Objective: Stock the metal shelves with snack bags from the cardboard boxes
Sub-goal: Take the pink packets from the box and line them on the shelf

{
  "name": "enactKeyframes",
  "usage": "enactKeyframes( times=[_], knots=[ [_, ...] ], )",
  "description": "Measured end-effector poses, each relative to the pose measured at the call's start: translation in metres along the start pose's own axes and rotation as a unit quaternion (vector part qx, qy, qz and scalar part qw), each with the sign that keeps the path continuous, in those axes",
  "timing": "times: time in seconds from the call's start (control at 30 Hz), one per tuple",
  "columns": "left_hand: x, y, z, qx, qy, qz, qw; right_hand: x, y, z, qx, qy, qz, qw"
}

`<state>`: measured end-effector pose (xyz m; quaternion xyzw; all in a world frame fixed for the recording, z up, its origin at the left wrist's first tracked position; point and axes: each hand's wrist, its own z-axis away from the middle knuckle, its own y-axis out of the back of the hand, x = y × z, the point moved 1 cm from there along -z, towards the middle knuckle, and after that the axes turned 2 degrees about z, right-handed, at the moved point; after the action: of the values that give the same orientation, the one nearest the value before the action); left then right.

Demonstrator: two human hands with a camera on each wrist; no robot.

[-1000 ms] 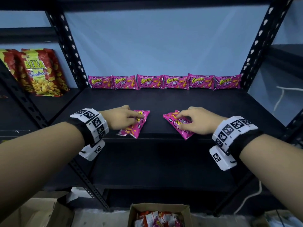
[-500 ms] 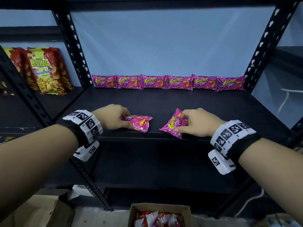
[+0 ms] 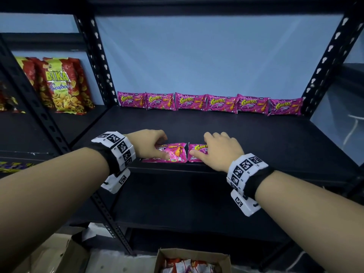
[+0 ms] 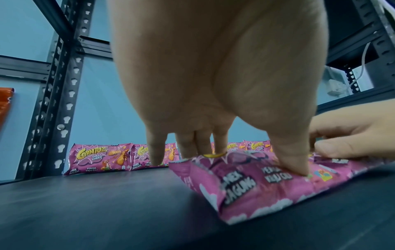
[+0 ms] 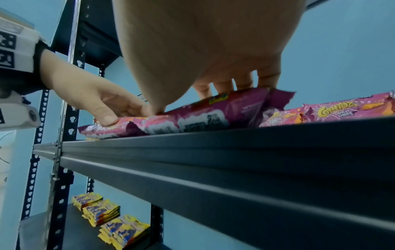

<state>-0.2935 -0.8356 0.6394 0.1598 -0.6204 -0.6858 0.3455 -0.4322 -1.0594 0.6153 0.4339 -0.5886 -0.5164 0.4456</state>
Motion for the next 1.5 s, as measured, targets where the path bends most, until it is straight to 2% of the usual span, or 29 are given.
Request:
enactKeyframes(
  times=[0.07,0.17,0.23,0.37,0.5,0.6,0.73,0.8,0.97,1.13,1.3,1.5],
  knots=[
    [0.002,0.004,-0.003,-0.019,-0.004,-0.005,1.000,0.003,0.007,-0.006,-0.037,0.017,-0.018,0.999],
    [0.004,0.011,-0.009,-0.053,-0.009,-0.022,0.998,0.021,0.024,-0.014,-0.129,0.052,-0.065,0.988],
    [0.004,0.014,-0.013,-0.077,-0.009,-0.050,0.996,0.029,0.029,-0.017,-0.152,0.067,-0.091,0.982],
    [0.005,0.014,-0.021,-0.086,-0.006,-0.031,0.996,0.024,0.027,-0.020,-0.145,0.114,-0.090,0.979],
    [0.002,0.028,-0.023,-0.074,-0.009,-0.009,0.997,0.015,0.036,-0.036,-0.150,0.126,-0.092,0.976],
    [-0.014,0.041,-0.025,-0.064,-0.015,-0.008,0.998,0.006,0.051,-0.059,-0.131,0.141,-0.102,0.976],
    [-0.050,0.061,-0.031,-0.014,0.002,-0.050,0.999,-0.016,0.067,-0.097,-0.093,0.152,-0.118,0.977],
    [-0.072,0.072,-0.040,0.001,0.029,-0.073,0.997,-0.031,0.070,-0.121,-0.079,0.147,-0.116,0.979],
    [-0.123,0.096,-0.074,0.015,0.075,-0.108,0.991,-0.070,0.067,-0.189,-0.095,0.115,-0.086,0.985],
    [-0.172,0.112,-0.120,0.026,0.103,-0.141,0.984,-0.098,0.064,-0.251,-0.061,0.094,-0.102,0.988],
    [-0.196,0.119,-0.154,0.033,0.114,-0.161,0.980,-0.112,0.051,-0.296,-0.044,0.065,-0.117,0.990],
    [-0.210,0.119,-0.166,0.106,0.105,-0.113,0.982,-0.114,0.040,-0.316,-0.003,0.050,-0.116,0.992]
  ],
)
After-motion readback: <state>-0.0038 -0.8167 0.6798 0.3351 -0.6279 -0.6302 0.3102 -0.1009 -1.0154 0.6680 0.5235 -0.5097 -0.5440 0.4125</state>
